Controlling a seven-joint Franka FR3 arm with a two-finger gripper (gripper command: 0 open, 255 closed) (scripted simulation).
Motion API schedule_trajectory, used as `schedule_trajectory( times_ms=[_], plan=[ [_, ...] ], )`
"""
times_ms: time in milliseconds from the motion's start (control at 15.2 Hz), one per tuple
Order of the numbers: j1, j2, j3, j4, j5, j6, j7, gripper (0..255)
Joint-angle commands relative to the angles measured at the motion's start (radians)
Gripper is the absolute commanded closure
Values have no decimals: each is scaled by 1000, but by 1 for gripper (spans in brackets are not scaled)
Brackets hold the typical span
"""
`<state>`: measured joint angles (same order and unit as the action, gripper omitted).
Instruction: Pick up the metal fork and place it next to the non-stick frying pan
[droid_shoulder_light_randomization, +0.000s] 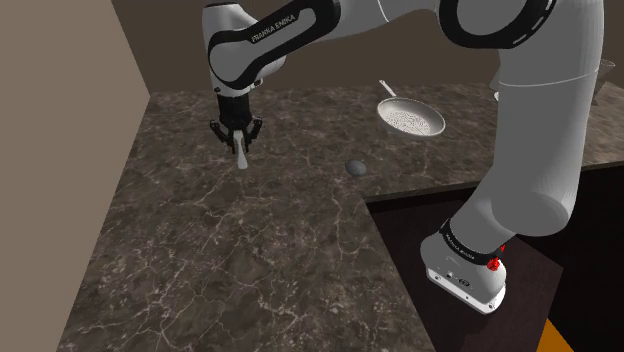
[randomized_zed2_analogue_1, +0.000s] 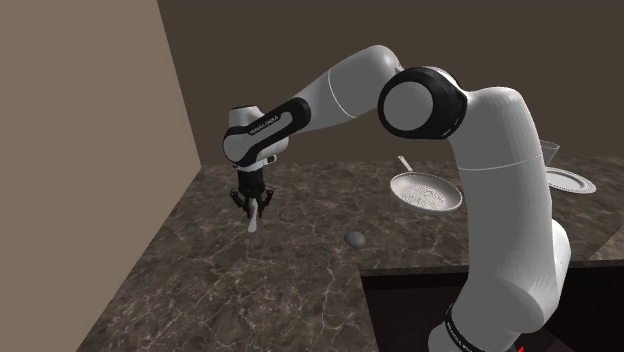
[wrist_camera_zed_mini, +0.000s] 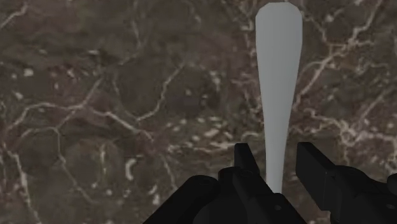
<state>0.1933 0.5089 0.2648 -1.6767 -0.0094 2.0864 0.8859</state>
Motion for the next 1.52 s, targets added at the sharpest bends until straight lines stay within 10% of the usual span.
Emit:
schedule_trajectory(
  times_ms=[0,1452],
  plan=[
    [0,0,0,0,0,0,0,255],
    [-7,-95,13,120,21,-212,6,255]
  ],
)
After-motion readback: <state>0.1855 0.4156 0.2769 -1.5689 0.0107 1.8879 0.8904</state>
